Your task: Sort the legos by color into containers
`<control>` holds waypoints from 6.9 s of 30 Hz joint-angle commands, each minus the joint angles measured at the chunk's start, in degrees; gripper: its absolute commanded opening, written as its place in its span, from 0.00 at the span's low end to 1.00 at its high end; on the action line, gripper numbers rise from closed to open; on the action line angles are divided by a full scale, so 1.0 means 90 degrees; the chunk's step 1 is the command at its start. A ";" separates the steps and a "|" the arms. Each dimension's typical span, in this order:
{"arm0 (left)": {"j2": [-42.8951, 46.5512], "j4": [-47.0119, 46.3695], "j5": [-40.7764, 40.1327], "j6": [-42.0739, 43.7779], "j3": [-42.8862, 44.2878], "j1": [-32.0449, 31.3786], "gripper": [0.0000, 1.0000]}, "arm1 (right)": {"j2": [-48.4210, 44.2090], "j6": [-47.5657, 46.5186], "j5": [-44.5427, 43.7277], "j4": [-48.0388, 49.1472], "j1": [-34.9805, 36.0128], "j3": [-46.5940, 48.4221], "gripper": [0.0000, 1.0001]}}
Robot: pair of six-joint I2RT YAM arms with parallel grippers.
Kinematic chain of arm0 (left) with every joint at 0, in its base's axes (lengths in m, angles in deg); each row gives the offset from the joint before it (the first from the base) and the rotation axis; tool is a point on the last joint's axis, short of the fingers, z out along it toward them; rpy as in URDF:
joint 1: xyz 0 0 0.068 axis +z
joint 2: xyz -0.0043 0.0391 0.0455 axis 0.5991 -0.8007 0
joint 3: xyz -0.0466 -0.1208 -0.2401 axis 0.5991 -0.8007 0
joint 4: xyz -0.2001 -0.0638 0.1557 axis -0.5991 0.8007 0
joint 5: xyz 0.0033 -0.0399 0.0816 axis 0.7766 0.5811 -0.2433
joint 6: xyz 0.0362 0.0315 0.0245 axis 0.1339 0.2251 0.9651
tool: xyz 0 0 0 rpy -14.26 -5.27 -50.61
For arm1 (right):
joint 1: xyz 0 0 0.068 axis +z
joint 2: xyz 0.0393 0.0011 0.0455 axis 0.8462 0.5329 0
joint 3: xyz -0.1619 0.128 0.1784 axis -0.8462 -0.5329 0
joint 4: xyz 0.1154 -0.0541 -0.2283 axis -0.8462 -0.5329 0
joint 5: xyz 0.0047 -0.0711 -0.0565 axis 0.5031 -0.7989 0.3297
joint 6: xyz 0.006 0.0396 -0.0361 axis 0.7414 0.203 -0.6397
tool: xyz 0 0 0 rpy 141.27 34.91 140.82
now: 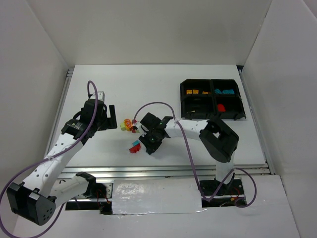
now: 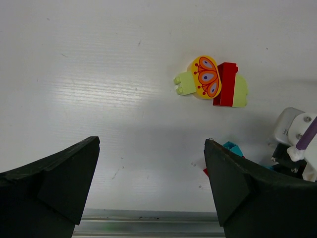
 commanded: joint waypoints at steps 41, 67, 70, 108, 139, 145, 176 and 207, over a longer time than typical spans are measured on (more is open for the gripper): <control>-0.0218 -0.0263 0.0438 0.0265 0.0094 0.0024 0.99 | 0.1715 0.3160 -0.4275 -0.1485 -0.6652 0.5191 0.55; 0.1333 0.0549 -0.2512 -0.1466 0.0193 0.0463 0.99 | -0.0357 0.3404 -0.3386 -0.0585 0.0007 0.2005 0.99; 0.1529 0.0236 -0.2005 -0.1230 0.0065 0.0454 0.99 | 0.0073 0.3258 -0.3143 -0.0606 0.0417 0.2114 0.94; 0.1012 -0.0106 -0.0920 -0.0692 0.0035 0.0463 0.99 | 0.1618 0.2564 -0.2498 -0.0490 0.0897 0.2467 0.32; 0.0534 -0.4384 0.5028 -0.0829 -0.1098 -0.0688 0.99 | -0.3149 0.7017 -0.4430 0.0244 -0.0344 -0.0016 0.00; 0.0143 -0.4882 0.4355 -0.1112 -0.1136 -0.1137 0.94 | -0.3334 0.7202 -0.4548 0.0273 -0.0148 -0.0102 0.00; 0.0259 -0.4463 0.3915 -0.0897 -0.0824 -0.1226 0.00 | -0.5130 0.5924 -0.3220 0.2285 -0.1384 -0.1830 0.00; 0.0866 -0.1815 0.2615 -0.0282 -0.0512 -0.1187 0.00 | -0.0280 0.3873 -0.4998 0.0108 -0.6203 0.2493 0.01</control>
